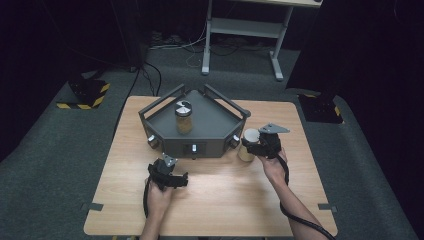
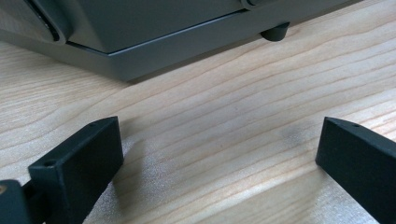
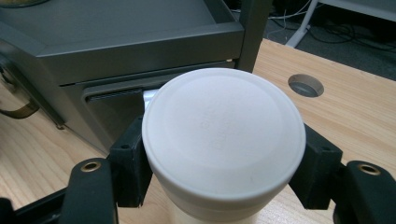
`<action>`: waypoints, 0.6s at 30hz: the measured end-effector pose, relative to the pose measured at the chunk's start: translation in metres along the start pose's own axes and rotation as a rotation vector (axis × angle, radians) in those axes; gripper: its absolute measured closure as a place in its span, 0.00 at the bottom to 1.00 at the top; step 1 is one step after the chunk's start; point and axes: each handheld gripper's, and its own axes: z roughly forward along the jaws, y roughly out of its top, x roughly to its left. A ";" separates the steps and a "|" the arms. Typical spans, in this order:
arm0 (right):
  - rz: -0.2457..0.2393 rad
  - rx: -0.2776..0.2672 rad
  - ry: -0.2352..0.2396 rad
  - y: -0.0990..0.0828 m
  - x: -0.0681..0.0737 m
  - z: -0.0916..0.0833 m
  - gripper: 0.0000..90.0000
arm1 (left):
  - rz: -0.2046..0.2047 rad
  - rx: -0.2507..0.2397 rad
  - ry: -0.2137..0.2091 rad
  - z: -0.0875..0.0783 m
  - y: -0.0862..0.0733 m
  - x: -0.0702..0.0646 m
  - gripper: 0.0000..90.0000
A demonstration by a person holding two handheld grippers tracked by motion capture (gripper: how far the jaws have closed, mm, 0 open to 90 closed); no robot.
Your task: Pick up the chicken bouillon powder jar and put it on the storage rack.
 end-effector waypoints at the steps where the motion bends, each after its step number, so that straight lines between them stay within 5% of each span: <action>1: -0.002 0.000 0.002 0.000 0.000 -0.001 0.37 | 0.000 0.000 0.000 0.000 0.000 0.000 0.01; 18: -0.024 -0.001 0.052 -0.001 -0.002 -0.016 0.37 | 0.000 0.000 0.000 0.000 0.000 0.000 0.01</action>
